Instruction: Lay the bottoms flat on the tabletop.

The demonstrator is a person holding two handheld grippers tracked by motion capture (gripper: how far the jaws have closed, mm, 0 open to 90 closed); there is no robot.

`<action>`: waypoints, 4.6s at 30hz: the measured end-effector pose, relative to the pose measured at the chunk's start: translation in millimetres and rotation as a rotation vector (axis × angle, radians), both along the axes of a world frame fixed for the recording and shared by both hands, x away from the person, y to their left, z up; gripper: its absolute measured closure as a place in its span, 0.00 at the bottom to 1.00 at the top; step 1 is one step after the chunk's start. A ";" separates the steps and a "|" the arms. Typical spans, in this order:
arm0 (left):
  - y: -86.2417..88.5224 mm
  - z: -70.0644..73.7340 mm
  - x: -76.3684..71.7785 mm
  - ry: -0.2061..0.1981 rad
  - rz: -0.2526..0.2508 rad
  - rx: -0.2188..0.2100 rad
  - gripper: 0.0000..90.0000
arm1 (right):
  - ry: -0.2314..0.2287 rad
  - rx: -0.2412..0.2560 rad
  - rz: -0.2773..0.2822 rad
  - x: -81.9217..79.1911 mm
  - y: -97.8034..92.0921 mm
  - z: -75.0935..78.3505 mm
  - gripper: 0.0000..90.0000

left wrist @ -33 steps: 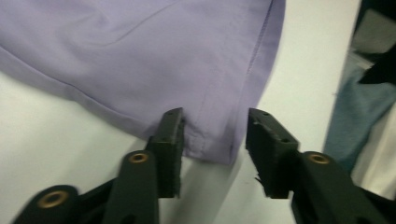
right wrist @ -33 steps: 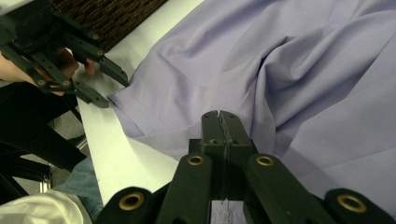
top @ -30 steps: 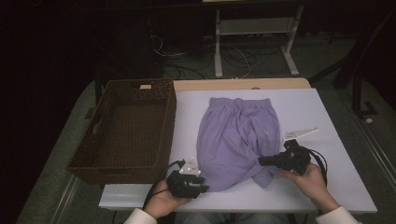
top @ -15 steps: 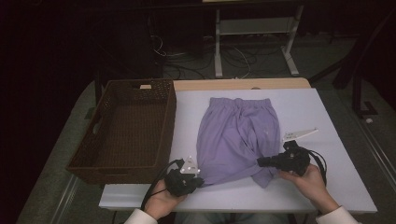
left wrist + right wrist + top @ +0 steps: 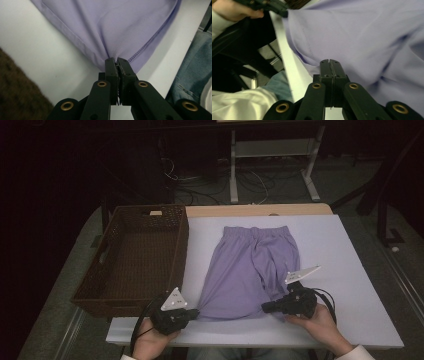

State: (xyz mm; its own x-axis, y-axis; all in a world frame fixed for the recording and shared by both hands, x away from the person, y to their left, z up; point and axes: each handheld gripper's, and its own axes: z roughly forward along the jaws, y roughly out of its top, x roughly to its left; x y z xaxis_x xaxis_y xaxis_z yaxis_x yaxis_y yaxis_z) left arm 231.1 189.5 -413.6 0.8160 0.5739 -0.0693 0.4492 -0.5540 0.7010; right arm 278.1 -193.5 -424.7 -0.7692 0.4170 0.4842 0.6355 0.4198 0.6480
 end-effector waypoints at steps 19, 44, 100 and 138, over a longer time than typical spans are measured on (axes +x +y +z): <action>11.5 -4.1 -6.6 0.050 -0.016 -0.014 0.96 | 0.042 -0.053 0.128 -22.0 27.2 -10.1 0.99; 7.6 -10.2 -4.8 0.106 -0.038 -0.039 0.69 | -0.019 -0.022 0.073 -23.9 17.8 -4.5 0.63; -137.1 22.3 8.8 0.083 -0.315 -0.121 0.44 | -0.042 -0.026 -0.272 -33.6 -105.1 1.4 0.58; -221.8 -15.9 93.8 0.169 -0.290 -0.058 0.54 | 0.027 -0.166 -0.225 -3.8 -83.5 -22.5 0.74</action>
State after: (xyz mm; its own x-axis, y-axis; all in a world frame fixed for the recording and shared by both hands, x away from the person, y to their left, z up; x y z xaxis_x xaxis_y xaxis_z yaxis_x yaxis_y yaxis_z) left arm 324.9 -32.3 -429.6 0.9187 0.3112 -0.2433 0.3917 -0.6372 0.6637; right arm 274.3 -277.0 -447.2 -0.6360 0.6515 0.4136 0.7408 0.3653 0.5637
